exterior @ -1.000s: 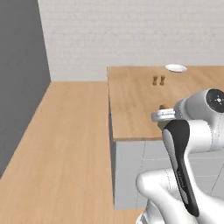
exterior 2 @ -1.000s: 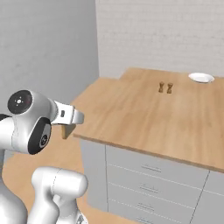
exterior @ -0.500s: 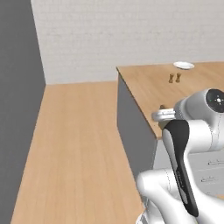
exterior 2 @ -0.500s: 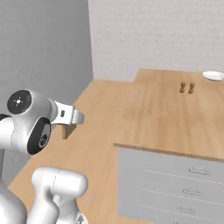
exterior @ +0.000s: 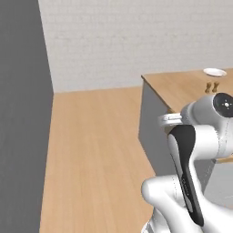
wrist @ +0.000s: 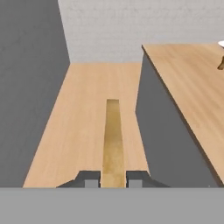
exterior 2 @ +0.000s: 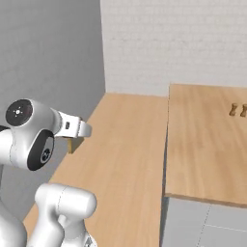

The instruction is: Start the toaster. Once the lever pops up, take the bread to the plate on the dining counter.

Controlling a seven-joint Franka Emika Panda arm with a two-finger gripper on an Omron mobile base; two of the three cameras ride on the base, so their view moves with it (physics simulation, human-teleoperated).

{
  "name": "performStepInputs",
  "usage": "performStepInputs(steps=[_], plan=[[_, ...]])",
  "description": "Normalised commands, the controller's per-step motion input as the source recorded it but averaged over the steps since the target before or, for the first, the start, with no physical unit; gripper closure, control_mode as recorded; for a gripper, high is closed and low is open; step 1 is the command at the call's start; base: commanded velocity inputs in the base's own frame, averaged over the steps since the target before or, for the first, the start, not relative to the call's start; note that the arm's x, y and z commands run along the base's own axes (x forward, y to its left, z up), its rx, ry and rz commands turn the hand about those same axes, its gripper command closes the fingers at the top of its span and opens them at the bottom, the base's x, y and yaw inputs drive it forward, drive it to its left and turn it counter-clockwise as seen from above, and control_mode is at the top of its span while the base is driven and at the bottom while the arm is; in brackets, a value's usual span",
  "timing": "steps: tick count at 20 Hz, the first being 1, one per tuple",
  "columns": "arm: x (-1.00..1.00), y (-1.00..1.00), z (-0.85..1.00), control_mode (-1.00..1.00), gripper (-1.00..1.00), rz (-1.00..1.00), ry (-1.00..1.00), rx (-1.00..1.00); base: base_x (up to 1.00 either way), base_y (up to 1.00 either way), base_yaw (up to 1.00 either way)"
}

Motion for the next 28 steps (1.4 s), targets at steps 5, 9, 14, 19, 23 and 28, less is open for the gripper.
performStepInputs(steps=[5,9,14,19,23,28], plan=[[0.0,0.0,0.0,1.0,1.0,0.0,0.0,0.0,1.0,0.1,0.0],[0.0,0.0,0.0,1.0,1.0,0.0,0.0,0.0,1.0,0.17,0.0],[0.0,0.0,0.0,1.0,1.0,0.0,0.0,0.0,1.0,0.45,0.0],[0.0,0.0,0.0,1.0,1.0,0.0,0.0,0.0,1.0,0.67,0.0],[0.0,0.0,0.0,1.0,1.0,0.0,0.0,0.0,1.0,0.71,0.0],[0.0,0.0,0.0,1.0,1.0,0.0,0.0,0.0,1.0,0.46,0.0]])
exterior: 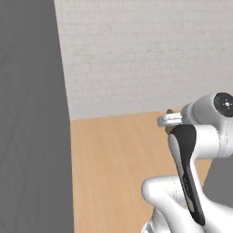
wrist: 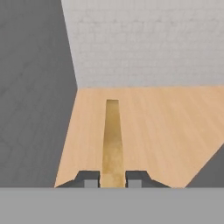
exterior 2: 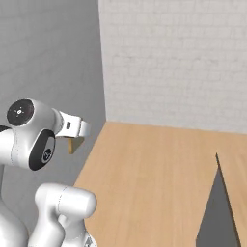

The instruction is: Start the toaster. Once the lever pops up, take the bread to the plate on the dining counter.

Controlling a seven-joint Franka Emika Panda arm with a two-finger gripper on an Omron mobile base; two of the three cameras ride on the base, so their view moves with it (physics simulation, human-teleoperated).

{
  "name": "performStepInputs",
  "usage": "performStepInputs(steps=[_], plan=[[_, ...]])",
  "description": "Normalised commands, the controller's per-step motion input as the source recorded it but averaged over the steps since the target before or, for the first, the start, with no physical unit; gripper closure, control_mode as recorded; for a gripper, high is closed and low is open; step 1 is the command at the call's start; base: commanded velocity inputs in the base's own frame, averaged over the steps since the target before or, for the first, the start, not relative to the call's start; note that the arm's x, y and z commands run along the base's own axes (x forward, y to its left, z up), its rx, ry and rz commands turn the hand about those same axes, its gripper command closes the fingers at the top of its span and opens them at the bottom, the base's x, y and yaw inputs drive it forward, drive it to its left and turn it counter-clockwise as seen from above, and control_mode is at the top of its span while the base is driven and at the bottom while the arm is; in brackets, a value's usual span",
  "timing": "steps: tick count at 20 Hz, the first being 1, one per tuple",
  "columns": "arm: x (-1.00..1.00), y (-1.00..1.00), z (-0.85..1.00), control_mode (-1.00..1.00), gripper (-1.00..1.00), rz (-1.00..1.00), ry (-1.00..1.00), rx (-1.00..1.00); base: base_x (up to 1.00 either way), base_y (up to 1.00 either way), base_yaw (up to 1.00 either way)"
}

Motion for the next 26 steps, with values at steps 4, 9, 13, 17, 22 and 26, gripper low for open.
performStepInputs(steps=[4,9,13,17,22,26], plan=[[0.0,0.0,0.0,1.0,1.0,0.0,0.0,0.0,1.0,0.04,0.0],[0.0,0.0,0.0,1.0,1.0,0.0,0.0,0.0,1.0,0.0,0.0],[0.0,0.0,0.0,1.0,1.0,0.0,0.0,0.0,0.8,0.0,0.0],[0.0,0.0,0.0,1.0,1.0,0.0,0.0,0.0,0.65,0.0,0.0],[0.0,0.0,0.0,1.0,1.0,0.0,0.0,0.0,0.73,-0.1,-0.1],[0.0,0.0,0.0,1.0,1.0,0.0,0.0,0.0,0.68,-0.21,-0.45]])
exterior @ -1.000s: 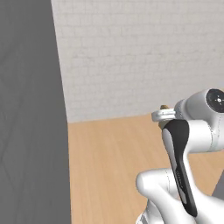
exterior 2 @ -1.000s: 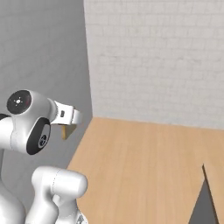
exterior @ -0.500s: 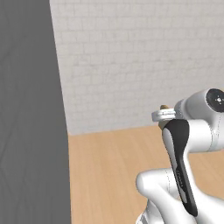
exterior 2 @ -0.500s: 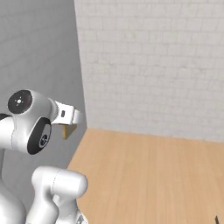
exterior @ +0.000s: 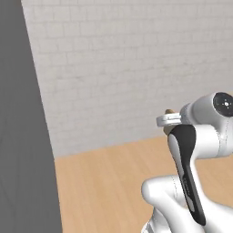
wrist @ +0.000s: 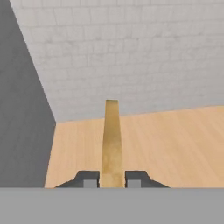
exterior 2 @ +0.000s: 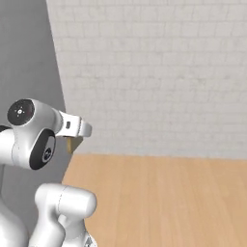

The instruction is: Start the toaster. Once the lever pops up, take the bread to the plate on the dining counter.

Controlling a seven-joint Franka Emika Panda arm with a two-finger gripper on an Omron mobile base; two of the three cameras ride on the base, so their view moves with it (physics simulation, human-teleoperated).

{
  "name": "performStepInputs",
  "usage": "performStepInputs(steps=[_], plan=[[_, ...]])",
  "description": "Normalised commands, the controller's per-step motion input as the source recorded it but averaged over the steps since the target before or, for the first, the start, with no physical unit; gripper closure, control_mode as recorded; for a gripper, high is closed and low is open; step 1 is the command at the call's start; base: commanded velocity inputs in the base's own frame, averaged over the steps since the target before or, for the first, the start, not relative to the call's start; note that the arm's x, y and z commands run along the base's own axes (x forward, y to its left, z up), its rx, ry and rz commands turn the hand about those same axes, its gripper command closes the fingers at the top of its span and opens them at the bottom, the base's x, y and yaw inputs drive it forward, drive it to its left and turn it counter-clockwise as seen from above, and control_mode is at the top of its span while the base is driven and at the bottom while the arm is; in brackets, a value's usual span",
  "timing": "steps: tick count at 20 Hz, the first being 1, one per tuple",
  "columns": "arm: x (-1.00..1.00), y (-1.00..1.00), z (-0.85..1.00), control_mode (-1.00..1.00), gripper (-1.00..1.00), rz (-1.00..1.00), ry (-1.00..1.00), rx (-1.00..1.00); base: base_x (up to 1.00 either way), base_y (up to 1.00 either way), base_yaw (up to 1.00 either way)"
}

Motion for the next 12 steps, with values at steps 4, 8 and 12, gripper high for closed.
performStepInputs(steps=[4,8,12], plan=[[0.0,0.0,0.0,1.0,1.0,0.0,0.0,0.0,0.58,-0.04,-0.61],[0.0,0.0,0.0,1.0,1.0,0.0,0.0,0.0,0.52,0.0,-0.66],[0.0,0.0,0.0,1.0,1.0,0.0,0.0,0.0,0.56,0.0,-0.64]])
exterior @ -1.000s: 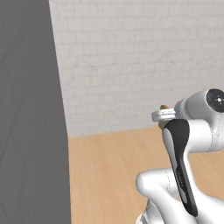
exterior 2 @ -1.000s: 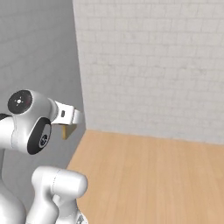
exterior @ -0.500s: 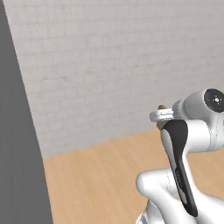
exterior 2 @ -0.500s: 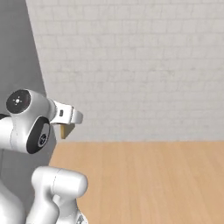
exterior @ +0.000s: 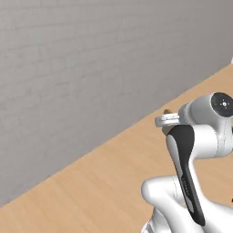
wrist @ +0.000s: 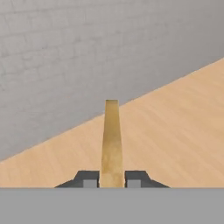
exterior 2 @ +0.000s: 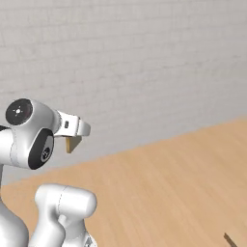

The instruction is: Start the toaster. Once the lever pops up, take the bread to the plate on the dining counter.

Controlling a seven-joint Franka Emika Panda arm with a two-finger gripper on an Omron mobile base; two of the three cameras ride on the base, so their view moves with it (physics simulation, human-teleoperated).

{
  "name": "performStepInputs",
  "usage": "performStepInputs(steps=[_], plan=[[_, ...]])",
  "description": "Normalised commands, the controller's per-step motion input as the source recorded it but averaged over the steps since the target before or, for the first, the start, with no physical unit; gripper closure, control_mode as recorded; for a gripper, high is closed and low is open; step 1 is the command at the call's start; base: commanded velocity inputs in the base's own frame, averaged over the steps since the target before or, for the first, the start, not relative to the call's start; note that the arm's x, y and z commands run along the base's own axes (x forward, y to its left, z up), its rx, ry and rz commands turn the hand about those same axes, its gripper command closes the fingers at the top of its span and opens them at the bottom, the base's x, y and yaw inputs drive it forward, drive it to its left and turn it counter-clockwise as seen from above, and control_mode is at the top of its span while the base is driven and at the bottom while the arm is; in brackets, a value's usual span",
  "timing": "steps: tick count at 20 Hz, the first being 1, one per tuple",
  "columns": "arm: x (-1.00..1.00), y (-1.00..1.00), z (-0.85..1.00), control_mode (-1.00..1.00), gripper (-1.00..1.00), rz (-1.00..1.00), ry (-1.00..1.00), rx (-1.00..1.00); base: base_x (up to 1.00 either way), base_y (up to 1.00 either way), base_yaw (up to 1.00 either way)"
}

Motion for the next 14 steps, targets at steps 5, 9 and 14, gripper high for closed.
performStepInputs(steps=[5,9,14], plan=[[0.0,0.0,0.0,1.0,1.0,0.0,0.0,0.0,0.48,0.02,-0.59],[0.0,0.0,0.0,1.0,1.0,0.0,0.0,0.0,0.4,0.0,-0.54],[0.0,0.0,0.0,1.0,1.0,0.0,0.0,0.0,0.45,0.02,-0.52]])
